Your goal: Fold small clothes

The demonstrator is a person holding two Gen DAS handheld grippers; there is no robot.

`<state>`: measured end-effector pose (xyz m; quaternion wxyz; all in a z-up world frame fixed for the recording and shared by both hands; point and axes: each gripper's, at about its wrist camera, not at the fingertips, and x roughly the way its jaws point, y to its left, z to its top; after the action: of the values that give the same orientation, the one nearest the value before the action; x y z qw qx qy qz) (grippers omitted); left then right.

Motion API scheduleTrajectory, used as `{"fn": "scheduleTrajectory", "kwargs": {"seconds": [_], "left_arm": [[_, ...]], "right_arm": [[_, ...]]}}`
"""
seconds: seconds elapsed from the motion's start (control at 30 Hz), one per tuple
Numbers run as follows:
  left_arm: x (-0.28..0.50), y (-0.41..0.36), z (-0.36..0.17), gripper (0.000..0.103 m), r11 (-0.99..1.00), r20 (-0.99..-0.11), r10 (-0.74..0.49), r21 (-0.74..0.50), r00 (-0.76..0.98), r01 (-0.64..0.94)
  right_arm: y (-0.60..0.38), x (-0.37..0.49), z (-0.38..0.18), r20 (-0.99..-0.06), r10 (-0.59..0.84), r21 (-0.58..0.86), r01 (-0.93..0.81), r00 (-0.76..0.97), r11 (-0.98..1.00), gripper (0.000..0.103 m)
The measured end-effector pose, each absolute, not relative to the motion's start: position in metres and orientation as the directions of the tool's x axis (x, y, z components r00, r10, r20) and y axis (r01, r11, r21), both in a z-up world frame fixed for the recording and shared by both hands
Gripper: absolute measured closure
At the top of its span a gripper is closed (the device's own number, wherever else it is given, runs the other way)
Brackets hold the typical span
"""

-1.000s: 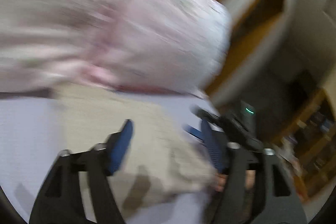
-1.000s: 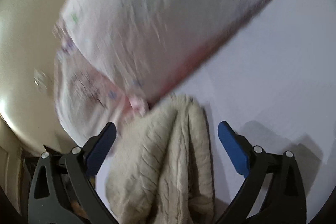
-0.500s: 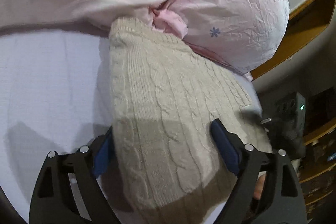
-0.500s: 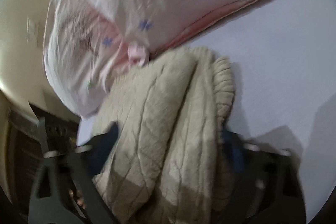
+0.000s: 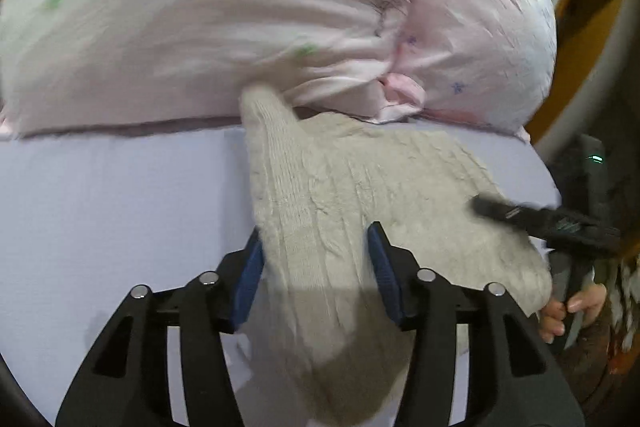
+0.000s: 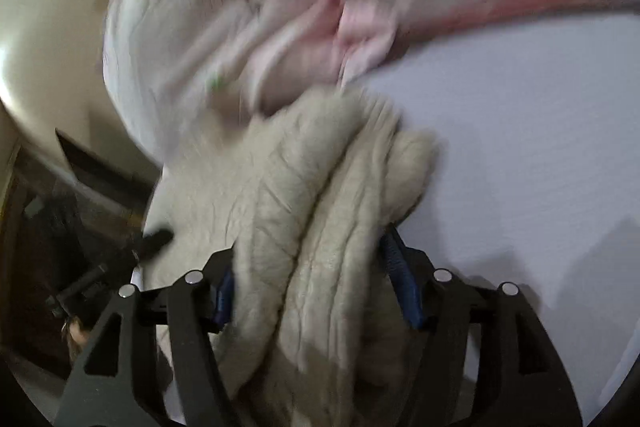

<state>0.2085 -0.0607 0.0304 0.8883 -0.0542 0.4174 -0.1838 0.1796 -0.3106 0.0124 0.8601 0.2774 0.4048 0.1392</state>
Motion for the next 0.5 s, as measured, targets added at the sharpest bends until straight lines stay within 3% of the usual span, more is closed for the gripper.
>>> {"fn": "scheduleTrajectory", "kwargs": {"seconds": [0.1, 0.17, 0.23, 0.27, 0.33, 0.43, 0.5], "left_arm": [[0.184, -0.061, 0.043, 0.044, 0.931, -0.642, -0.363, -0.219, 0.675, 0.292], [0.174, -0.07, 0.05, 0.04, 0.916, -0.596, -0.399, -0.222, 0.697, 0.334], [0.173, -0.089, 0.05, 0.037, 0.895, -0.595, -0.438, -0.217, 0.674, 0.389], [0.172, -0.093, 0.049, 0.037, 0.891, -0.603, -0.443, -0.213, 0.663, 0.402], [0.175, -0.104, 0.041, 0.037, 0.885, -0.621, -0.449, -0.208, 0.643, 0.416], [0.175, -0.114, 0.033, 0.037, 0.864, -0.632, -0.481, -0.223, 0.608, 0.452], [0.171, -0.122, 0.031, 0.037, 0.843, -0.627, -0.505, -0.21, 0.593, 0.495]], "right_arm": [[-0.326, 0.146, 0.047, -0.499, 0.401, 0.587, -0.04, 0.769, 0.808, 0.038], [-0.316, 0.153, 0.049, -0.538, 0.433, 0.575, -0.061, 0.723, 0.816, 0.046], [-0.295, 0.169, 0.038, -0.601, 0.463, 0.552, -0.08, 0.652, 0.83, 0.067], [-0.287, 0.174, 0.032, -0.623, 0.465, 0.536, -0.089, 0.629, 0.839, 0.09], [-0.277, 0.178, 0.024, -0.635, 0.435, 0.493, -0.099, 0.638, 0.864, 0.093], [-0.304, 0.172, 0.03, -0.582, 0.386, 0.544, -0.011, 0.716, 0.839, 0.093], [-0.313, 0.174, 0.023, -0.616, 0.331, 0.529, 0.063, 0.714, 0.846, 0.093]]}}
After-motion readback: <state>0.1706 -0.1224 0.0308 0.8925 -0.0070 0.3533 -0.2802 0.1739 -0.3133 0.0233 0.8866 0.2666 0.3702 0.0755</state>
